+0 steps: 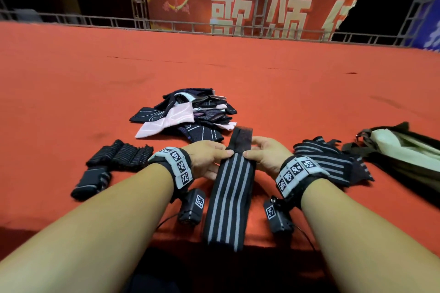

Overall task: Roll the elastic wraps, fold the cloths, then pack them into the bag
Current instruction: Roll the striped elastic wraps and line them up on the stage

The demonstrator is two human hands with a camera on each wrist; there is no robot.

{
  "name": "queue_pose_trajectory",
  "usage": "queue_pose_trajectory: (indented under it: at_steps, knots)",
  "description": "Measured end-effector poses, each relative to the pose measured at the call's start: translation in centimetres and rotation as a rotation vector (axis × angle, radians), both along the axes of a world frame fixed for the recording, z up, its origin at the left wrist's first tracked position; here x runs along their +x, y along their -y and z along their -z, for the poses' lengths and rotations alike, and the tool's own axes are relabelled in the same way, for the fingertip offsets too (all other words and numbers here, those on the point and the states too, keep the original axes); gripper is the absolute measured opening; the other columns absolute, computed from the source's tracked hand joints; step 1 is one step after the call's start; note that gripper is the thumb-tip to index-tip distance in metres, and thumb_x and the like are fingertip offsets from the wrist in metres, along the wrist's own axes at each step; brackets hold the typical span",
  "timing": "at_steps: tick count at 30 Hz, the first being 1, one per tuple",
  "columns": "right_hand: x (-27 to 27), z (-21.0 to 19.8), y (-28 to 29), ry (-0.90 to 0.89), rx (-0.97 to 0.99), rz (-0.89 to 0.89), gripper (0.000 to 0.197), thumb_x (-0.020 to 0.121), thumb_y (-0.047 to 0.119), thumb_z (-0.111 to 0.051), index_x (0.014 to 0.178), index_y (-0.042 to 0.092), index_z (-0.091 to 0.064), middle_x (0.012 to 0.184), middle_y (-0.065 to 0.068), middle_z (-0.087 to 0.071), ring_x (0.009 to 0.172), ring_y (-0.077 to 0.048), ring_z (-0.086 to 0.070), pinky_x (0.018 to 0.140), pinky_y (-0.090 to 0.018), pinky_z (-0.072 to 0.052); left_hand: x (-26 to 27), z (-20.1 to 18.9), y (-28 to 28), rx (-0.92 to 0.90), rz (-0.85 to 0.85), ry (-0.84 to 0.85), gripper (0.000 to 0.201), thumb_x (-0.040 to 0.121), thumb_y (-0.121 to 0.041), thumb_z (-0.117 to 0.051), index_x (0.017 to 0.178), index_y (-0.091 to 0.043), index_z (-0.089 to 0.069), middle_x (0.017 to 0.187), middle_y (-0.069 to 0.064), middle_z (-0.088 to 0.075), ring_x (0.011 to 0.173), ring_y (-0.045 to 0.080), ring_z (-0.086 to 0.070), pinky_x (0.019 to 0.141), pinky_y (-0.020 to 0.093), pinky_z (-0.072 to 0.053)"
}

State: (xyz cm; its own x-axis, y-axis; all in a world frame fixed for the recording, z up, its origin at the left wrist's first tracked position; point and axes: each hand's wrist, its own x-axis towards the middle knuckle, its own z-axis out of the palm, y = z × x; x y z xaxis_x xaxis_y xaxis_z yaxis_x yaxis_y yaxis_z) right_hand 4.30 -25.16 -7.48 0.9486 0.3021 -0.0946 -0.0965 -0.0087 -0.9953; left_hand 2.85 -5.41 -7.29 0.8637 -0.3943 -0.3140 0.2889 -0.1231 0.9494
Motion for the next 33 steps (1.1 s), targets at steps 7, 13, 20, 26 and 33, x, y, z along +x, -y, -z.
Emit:
queue_pose_trajectory:
  at_steps: [7, 13, 20, 26, 33]
  knots:
    - [-0.4, 1.4, -0.2, -0.163, -0.135, 0.007, 0.027, 0.098, 0.032, -0.064, 0.113, 0.009, -0.062, 0.081, -0.009, -0.062, 0.051, -0.016, -0.054, 0.055, -0.029, -0.050, 1.0, 1.0, 0.2, -0.213, -0.454, 0.093, 0.018, 0.108, -0.023, -0.046, 0.101, -0.011, -0.058, 0.073, 0.003, -0.072, 0.056, 0.014, -0.069, 0.046, 0.026, -0.054]
    - [-1.3, 4.2, 0.0, -0.169, -0.388, -0.231, 0.053, 0.071, 0.033, -0.085, 0.116, 0.015, -0.064, 0.103, -0.014, -0.074, 0.079, -0.024, -0.065, 0.067, -0.033, -0.046, 2.6, 3.3, -1.1, -0.352, -0.731, 0.098, 0.021, 0.107, -0.023, -0.049, 0.106, -0.006, -0.061, 0.100, 0.014, -0.076, 0.073, 0.019, -0.075, 0.051, 0.029, -0.058]
    - [-0.8, 4.9, -0.2, -0.144, -0.273, -0.207, 0.022, 0.095, 0.004, -0.065, 0.116, 0.007, -0.060, 0.085, -0.012, -0.073, 0.061, -0.023, -0.066, 0.043, -0.025, -0.048, 3.3, 4.2, -2.6, -0.354, -0.805, 0.122, 0.025, 0.106, -0.026, -0.050, 0.108, -0.004, -0.061, 0.104, 0.014, -0.076, 0.089, 0.028, -0.076, 0.063, 0.039, -0.062]
    - [-0.9, 5.2, 0.7, -0.166, -0.305, -0.188, 0.009, 0.101, 0.008, -0.055, 0.108, 0.011, -0.059, 0.074, -0.010, -0.070, 0.045, -0.015, -0.055, 0.036, -0.021, -0.039, 3.0, 6.2, -2.8, -0.361, -0.794, 0.032, 0.026, 0.108, -0.023, -0.046, 0.115, -0.003, -0.060, 0.106, 0.015, -0.076, 0.085, 0.026, -0.076, 0.058, 0.035, -0.062]
    - [-0.9, 5.6, 0.9, -0.166, -0.376, -0.224, 0.036, 0.101, 0.015, -0.056, 0.136, 0.017, -0.048, 0.076, -0.013, -0.064, 0.041, -0.014, -0.049, 0.035, -0.022, -0.037, 3.5, 7.8, -3.8, -0.367, -0.817, -0.009, 0.015, 0.106, -0.016, -0.052, 0.111, -0.002, -0.057, 0.110, 0.020, -0.074, 0.095, 0.030, -0.074, 0.069, 0.040, -0.064]
